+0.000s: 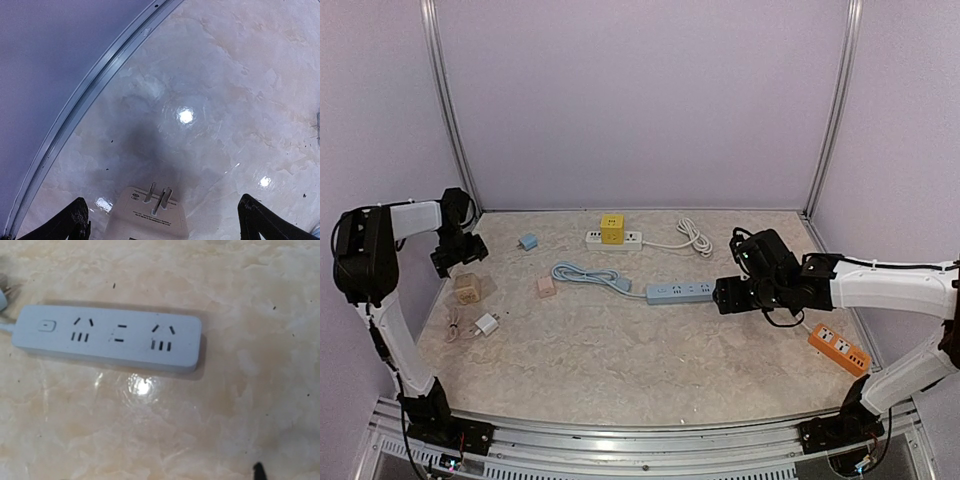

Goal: Insert the plug
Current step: Pick up the plug at the center of the board.

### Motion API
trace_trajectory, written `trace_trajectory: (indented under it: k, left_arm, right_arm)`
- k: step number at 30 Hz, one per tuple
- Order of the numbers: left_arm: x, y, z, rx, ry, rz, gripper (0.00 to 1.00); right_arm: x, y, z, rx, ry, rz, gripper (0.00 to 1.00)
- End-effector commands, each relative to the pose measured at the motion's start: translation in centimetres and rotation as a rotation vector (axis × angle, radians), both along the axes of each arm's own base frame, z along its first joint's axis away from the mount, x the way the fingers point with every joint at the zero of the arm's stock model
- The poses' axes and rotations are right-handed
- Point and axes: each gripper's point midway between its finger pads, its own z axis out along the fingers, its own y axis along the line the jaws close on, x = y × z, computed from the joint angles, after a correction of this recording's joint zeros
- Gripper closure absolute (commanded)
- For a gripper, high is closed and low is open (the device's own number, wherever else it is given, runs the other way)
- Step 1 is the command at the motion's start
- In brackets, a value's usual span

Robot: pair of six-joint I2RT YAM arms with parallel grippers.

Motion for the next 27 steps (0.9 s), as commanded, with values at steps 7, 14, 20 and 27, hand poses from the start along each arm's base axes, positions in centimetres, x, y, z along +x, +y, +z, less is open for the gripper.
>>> trace_trajectory:
  k: [7, 14, 20, 27]
  left_arm:
    - [-1.5, -1.0, -3.5, -0.010, 0.096, -0.012, 0.01]
    - [-1.9, -1.9, -4.4, -0.015, 0.122, -0.030, 0.03]
    - [-2.1, -2.1, -4.7, -0.015, 0.139, -0.037, 0.08]
    - [-1.9, -3.0, -4.6, -0.016, 0.143, -0.066, 0.19]
  right_arm:
    - [0.0, -0.2, 0.0, 0.019, 0.000, -0.008, 0.24]
    - [-0.1, -0.3, 0.0, 0.022, -0.003, -0.010, 0.24]
    - [-0.1, -0.3, 0.2, 0.028, -0.007, -0.009, 0.24]
    - [-0.1, -0.3, 0.4, 0.030, -0.008, -0.010, 0.24]
